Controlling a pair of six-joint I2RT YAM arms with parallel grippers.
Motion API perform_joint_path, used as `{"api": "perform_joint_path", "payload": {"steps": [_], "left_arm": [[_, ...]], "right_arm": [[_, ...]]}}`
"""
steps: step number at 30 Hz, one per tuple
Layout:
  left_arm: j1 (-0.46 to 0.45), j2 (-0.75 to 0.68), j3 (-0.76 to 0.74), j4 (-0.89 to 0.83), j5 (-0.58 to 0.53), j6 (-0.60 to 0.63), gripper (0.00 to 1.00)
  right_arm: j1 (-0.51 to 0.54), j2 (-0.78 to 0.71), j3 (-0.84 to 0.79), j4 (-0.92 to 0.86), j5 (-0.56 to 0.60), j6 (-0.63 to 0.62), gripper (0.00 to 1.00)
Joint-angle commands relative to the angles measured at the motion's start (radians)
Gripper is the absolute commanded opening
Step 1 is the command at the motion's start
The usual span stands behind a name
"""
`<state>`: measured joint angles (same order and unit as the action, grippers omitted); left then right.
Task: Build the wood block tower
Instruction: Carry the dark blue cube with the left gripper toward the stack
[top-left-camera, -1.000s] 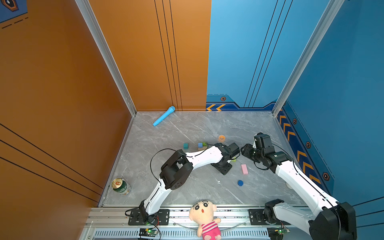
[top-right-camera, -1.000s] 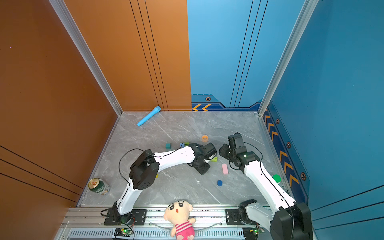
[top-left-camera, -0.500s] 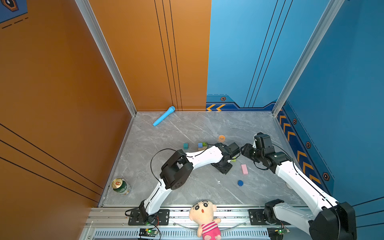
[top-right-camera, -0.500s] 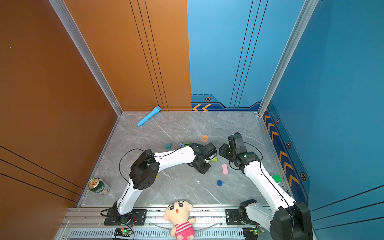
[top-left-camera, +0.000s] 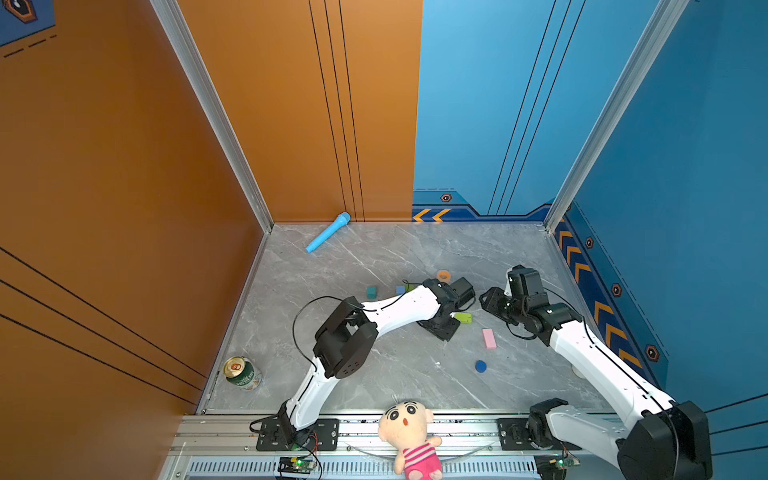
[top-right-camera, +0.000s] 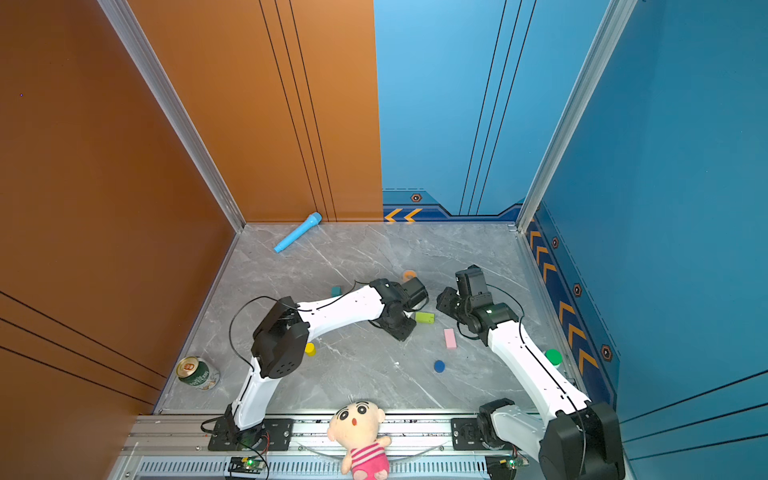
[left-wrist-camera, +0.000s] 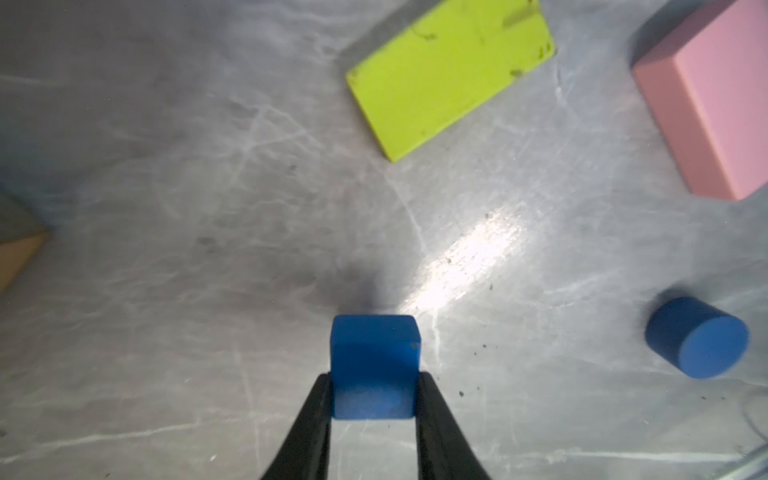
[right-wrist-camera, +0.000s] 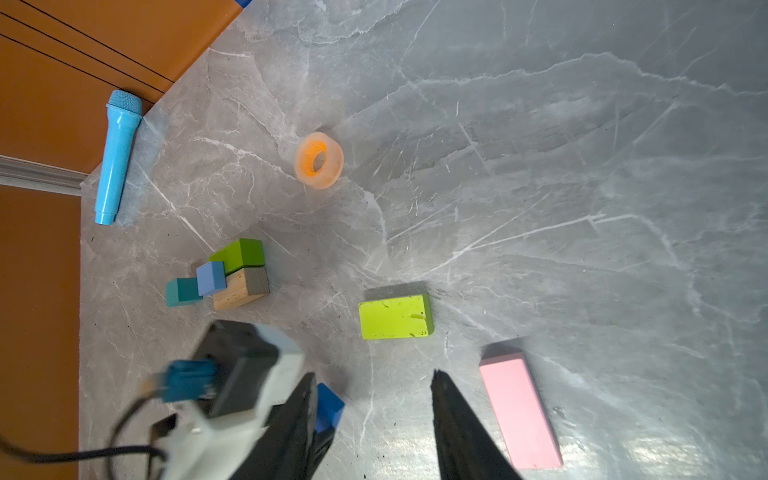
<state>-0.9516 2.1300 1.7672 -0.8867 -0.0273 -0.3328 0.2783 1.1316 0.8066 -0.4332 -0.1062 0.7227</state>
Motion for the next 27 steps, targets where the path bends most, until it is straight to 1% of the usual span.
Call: {"api": "perform_joint_path", "payload": {"steps": [1,4,7,10,13,21,27], "left_arm": [[0.039,-0.094,0.007,-0.041,-0.057,-0.068,0.04],[0.073,-0.114,0.021,-0.056,-0.079,-0.109,0.0],[0.118,-0.113,0.039,-0.079,-0.094,-0.159,0.0],[0.172,-0.108,0.043,-0.083,-0.083,-0.202,0.0],[0.206,-0.089,0.07,-0.087,-0.084,-0.215,0.0],[0.256,0.021,0.201,-0.142,-0.102,-0.256,0.0],[0.279,0.08,0.248,-0.144,-0.084,-0.296,0.0]], "right_arm": [[-0.005,0.024,0.014,0.023,-0.023,-0.001,0.46],[-0.005,0.045,0.022,0.032,-0.035,-0.003,0.46],[-0.004,0.07,0.026,0.048,-0.052,-0.003,0.46],[-0.004,0.094,0.035,0.062,-0.068,-0.004,0.46],[-0.004,0.115,0.041,0.075,-0.081,-0.007,0.46],[-0.007,0.167,0.06,0.082,-0.105,-0.024,0.46],[-0.014,0.2,0.071,0.091,-0.129,-0.029,0.46]]}}
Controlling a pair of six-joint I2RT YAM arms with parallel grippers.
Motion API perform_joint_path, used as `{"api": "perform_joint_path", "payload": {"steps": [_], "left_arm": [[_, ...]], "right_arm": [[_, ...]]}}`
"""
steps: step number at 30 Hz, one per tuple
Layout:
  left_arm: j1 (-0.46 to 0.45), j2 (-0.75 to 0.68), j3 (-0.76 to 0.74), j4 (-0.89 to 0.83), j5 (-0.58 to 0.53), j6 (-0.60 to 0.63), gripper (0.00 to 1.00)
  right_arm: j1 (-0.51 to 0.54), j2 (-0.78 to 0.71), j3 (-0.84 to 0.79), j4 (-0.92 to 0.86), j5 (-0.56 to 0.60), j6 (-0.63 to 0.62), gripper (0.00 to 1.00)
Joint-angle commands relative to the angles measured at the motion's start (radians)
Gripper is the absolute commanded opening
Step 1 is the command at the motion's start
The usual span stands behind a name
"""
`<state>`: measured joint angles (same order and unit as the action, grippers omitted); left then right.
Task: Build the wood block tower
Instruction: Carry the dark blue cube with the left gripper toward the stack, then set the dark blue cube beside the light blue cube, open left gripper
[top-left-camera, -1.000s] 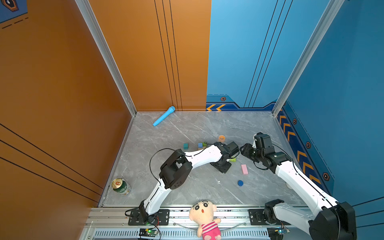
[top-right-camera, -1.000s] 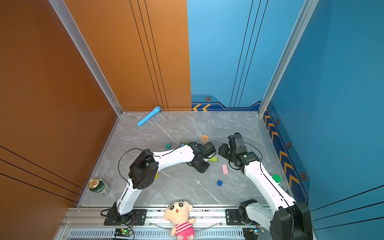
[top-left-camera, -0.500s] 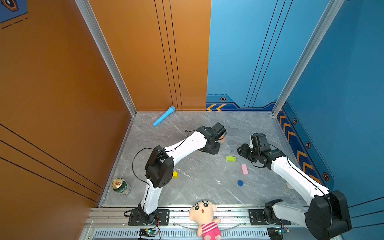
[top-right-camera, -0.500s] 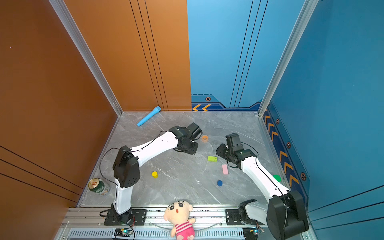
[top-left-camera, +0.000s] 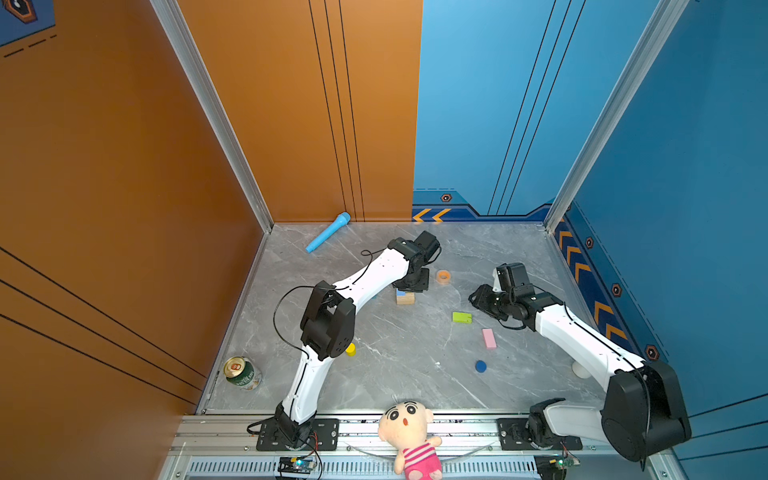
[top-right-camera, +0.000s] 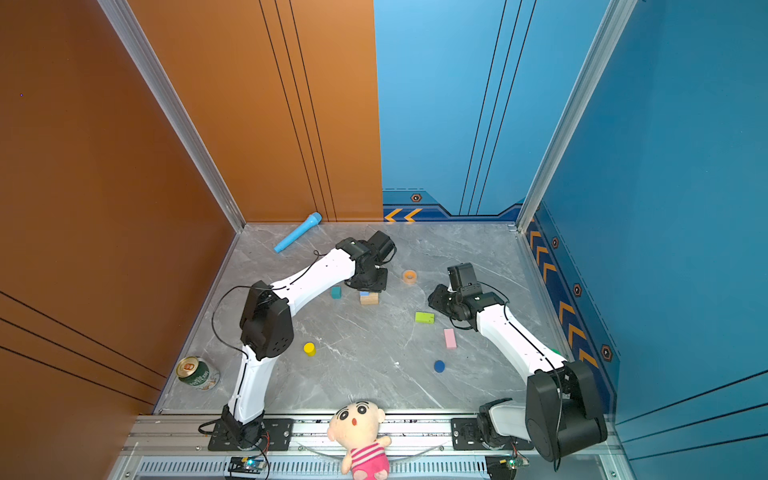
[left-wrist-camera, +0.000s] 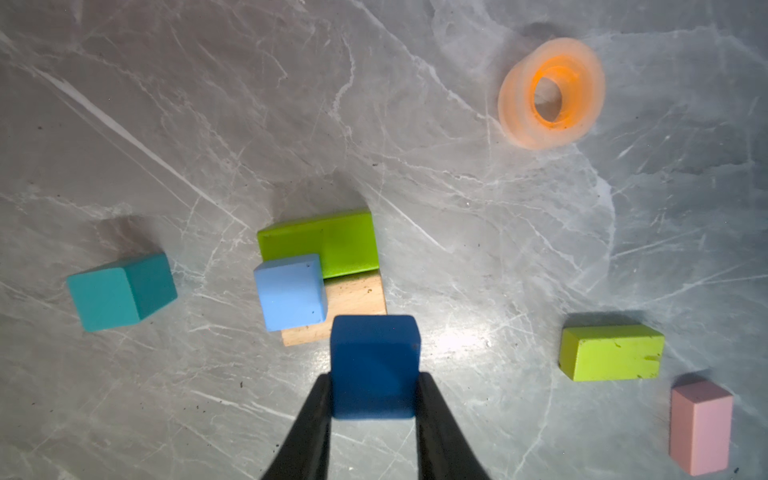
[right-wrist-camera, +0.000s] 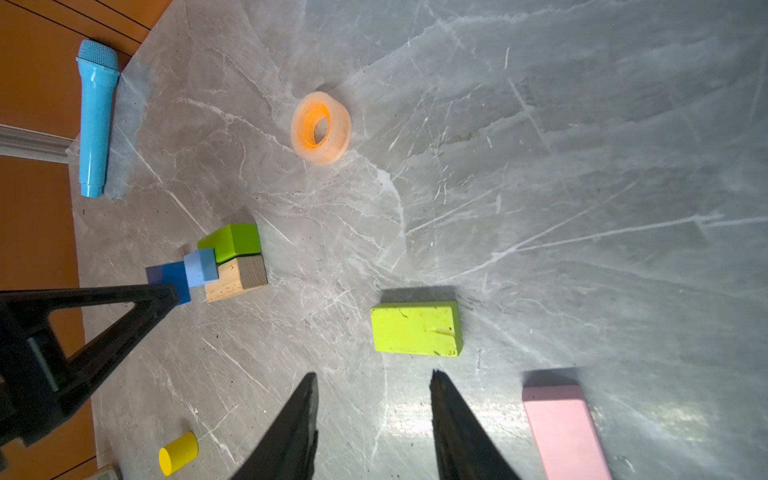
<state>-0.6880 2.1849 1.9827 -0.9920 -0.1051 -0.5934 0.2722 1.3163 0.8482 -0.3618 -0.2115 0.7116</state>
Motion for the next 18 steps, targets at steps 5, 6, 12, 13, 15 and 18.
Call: {"api": "perform_joint_path", "payload": {"steps": [5,6,12,13,15,18], "left_arm": [[0.027,0.046,0.035,-0.04,-0.009,-0.069,0.0],[0.027,0.05,0.036,-0.04,-0.009,-0.071,0.0],[0.032,0.074,0.05,-0.039,-0.007,-0.082,0.0],[0.032,0.078,0.053,-0.04,-0.005,-0.082,0.0],[0.032,0.085,0.059,-0.04,-0.003,-0.084,0.0],[0.034,0.094,0.068,-0.039,0.005,-0.084,0.0]], "right_arm": [[-0.009,0.038,0.037,0.027,-0.035,-0.021,0.46],[-0.01,0.043,0.038,0.027,-0.04,-0.021,0.46],[-0.011,0.054,0.041,0.032,-0.045,-0.023,0.46],[-0.011,0.055,0.044,0.032,-0.046,-0.025,0.46],[-0.011,0.057,0.042,0.032,-0.048,-0.024,0.46],[-0.013,0.061,0.042,0.031,-0.049,-0.025,0.46]]}}
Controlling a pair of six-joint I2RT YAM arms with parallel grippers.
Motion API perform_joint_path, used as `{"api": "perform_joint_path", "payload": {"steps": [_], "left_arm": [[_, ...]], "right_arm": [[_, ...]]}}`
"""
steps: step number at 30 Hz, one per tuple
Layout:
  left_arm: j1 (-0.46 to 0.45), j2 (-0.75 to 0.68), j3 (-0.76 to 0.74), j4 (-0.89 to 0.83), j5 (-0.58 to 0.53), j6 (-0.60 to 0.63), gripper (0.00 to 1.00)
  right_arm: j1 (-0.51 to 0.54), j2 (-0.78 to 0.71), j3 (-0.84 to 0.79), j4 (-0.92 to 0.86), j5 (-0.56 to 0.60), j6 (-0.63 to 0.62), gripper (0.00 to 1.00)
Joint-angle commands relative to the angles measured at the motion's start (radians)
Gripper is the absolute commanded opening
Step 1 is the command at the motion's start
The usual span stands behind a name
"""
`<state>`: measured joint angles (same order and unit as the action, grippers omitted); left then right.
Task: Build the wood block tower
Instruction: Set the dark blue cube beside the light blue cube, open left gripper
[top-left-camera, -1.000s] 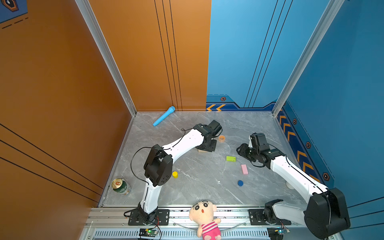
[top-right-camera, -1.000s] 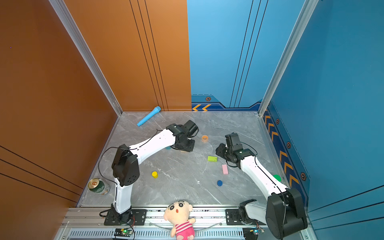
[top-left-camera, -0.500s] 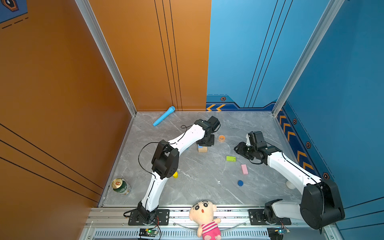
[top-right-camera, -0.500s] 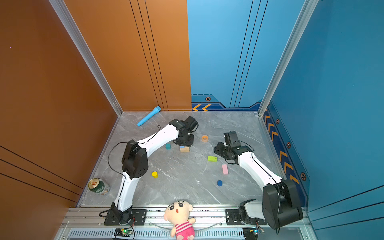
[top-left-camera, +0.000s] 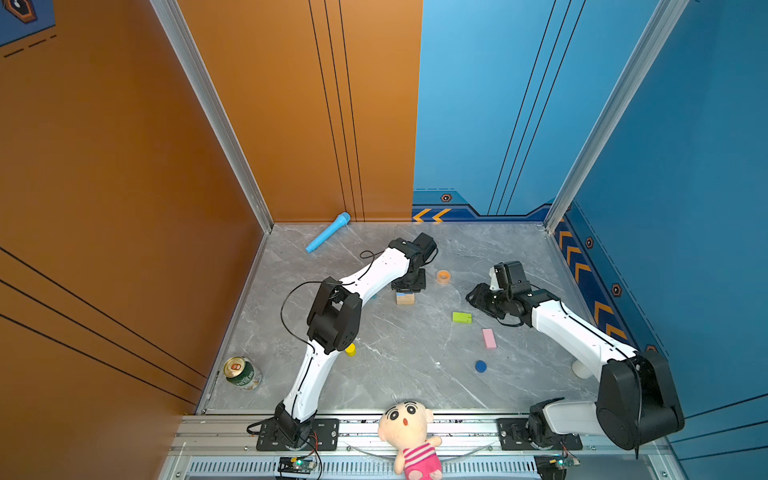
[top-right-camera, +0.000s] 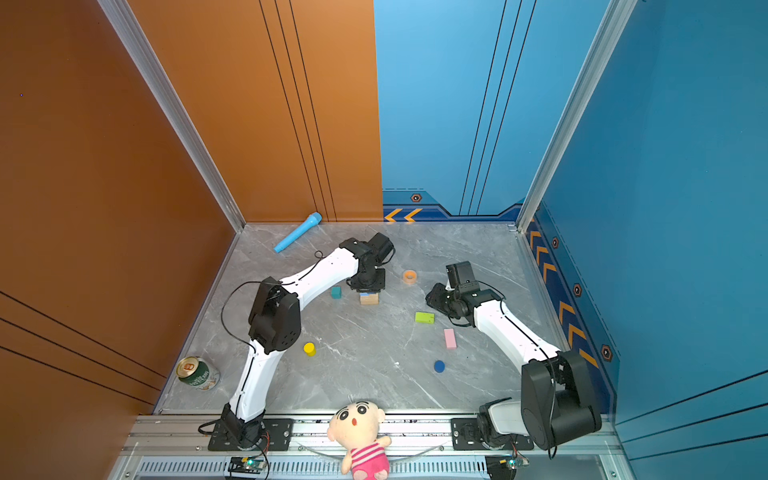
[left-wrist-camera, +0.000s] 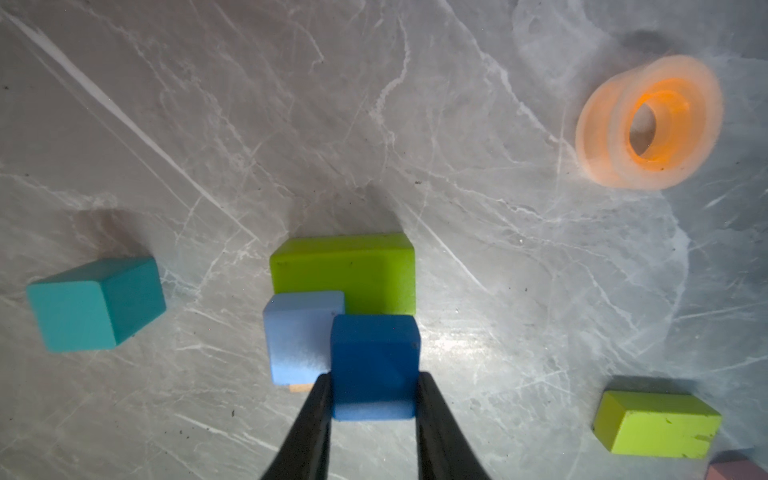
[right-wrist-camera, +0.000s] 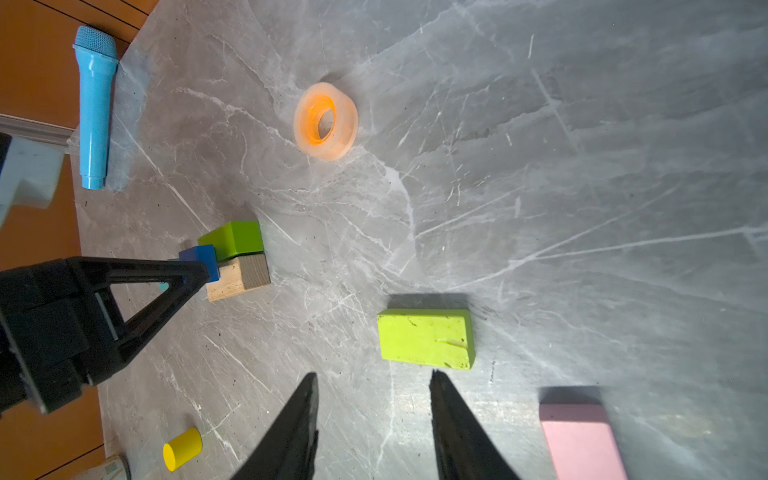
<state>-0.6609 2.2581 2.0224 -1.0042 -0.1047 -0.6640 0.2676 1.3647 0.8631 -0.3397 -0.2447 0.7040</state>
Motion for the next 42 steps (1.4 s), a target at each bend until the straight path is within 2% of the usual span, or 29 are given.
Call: {"api": "perform_joint_path", "payload": {"steps": [1,15,24,42], "left_arm": [[0.007,0.023,0.031,-0.028,0.006,-0.014,0.0],[0.007,0.032,0.033,-0.028,0.011,-0.017,0.01],[0.007,0.032,0.037,-0.028,0.011,-0.016,0.14],[0.006,0.032,0.038,-0.027,0.011,-0.018,0.28]], "right_arm": [[-0.009,0.013,0.028,0.009,-0.018,-0.017,0.46],[-0.011,0.022,0.029,0.013,-0.024,-0.019,0.46],[-0.012,0.025,0.029,0.013,-0.025,-0.019,0.46],[-0.012,0.025,0.03,0.009,-0.027,-0.021,0.46]]}}
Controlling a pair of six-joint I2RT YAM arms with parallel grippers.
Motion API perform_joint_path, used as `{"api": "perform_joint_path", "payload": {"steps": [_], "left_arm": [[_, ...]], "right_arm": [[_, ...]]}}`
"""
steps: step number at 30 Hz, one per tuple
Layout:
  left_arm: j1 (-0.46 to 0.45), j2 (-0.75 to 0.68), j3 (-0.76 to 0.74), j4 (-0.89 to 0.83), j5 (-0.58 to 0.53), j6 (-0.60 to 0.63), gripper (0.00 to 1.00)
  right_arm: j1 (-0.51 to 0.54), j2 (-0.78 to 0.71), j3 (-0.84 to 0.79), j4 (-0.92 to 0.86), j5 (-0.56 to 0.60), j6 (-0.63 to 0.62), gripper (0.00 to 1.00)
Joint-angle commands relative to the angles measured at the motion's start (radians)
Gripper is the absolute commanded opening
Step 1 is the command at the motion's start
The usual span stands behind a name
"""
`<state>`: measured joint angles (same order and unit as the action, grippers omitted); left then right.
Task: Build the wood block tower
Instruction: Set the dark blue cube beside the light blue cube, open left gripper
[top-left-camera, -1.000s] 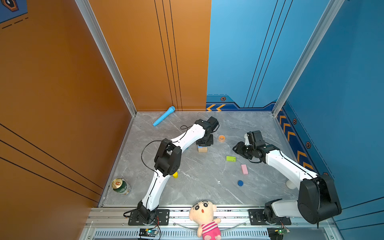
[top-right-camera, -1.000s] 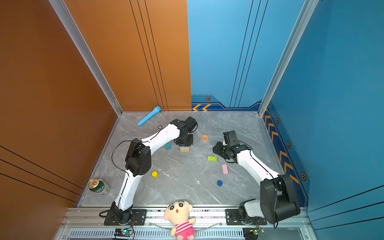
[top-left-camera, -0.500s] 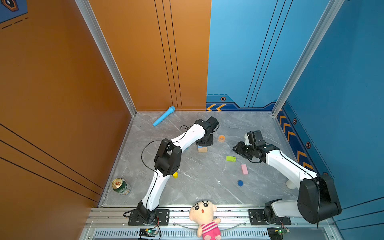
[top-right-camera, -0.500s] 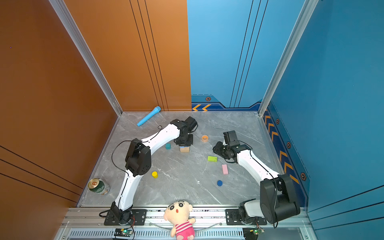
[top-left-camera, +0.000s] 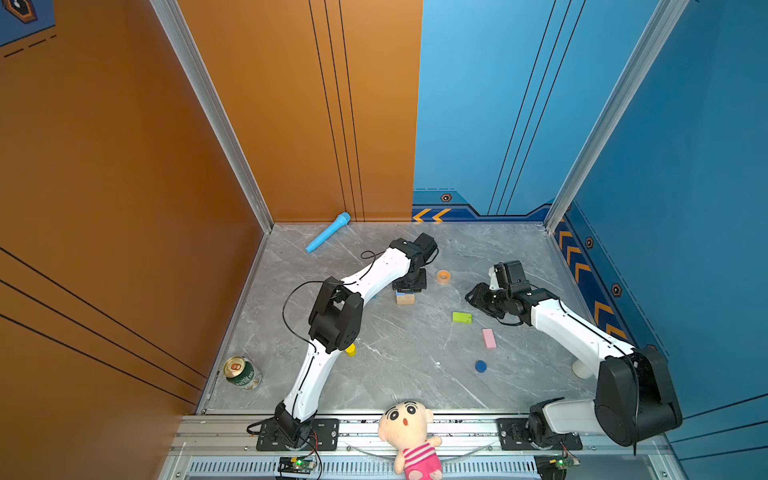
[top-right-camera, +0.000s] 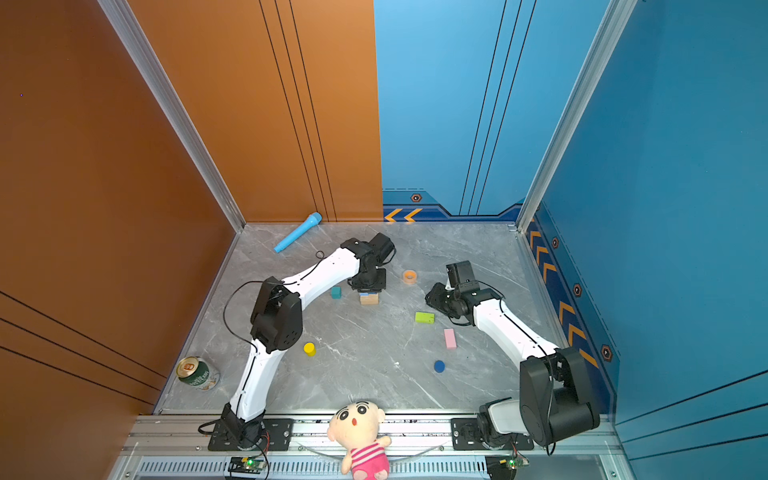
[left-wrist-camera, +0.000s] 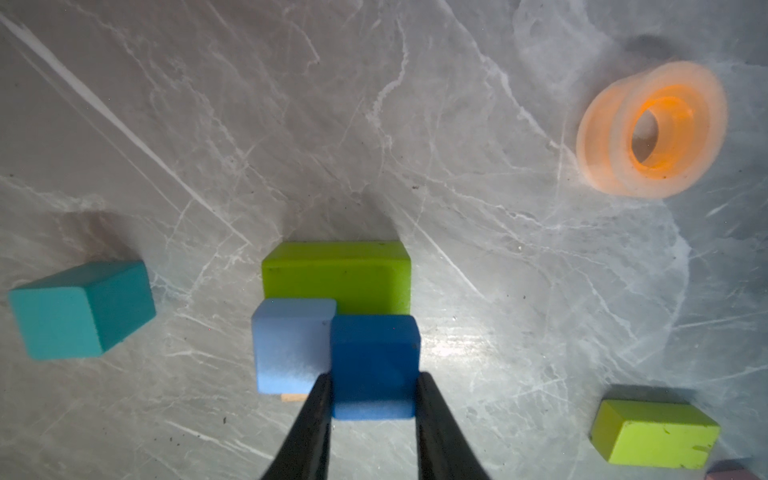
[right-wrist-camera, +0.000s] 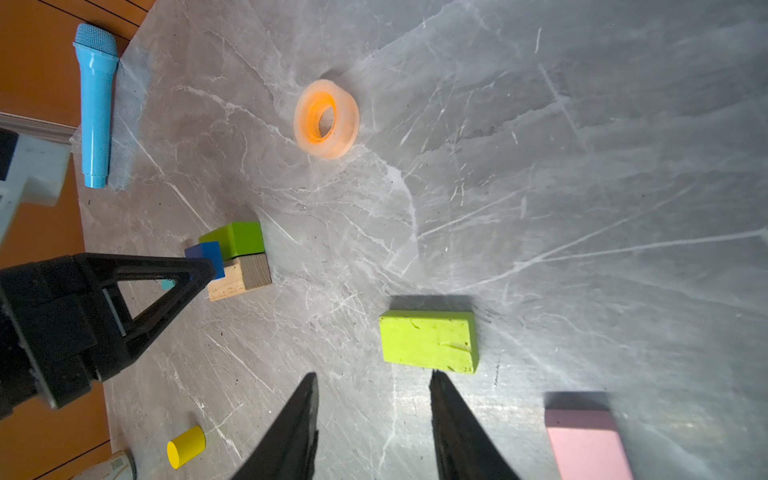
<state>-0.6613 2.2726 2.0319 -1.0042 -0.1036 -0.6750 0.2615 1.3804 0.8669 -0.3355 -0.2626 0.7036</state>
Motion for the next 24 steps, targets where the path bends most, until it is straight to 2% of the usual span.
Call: {"api": "perform_joint_path", "payload": {"steps": [1,24], "left_arm": [[0.005,0.018,0.03,-0.027,0.01,-0.006,0.28],[0.004,0.015,0.03,-0.028,0.009,-0.005,0.38]], "right_arm": [[-0.006,0.009,0.026,0.005,-0.009,-0.019,0.46],[-0.006,0.004,0.021,0.005,-0.006,-0.019,0.46]]}}
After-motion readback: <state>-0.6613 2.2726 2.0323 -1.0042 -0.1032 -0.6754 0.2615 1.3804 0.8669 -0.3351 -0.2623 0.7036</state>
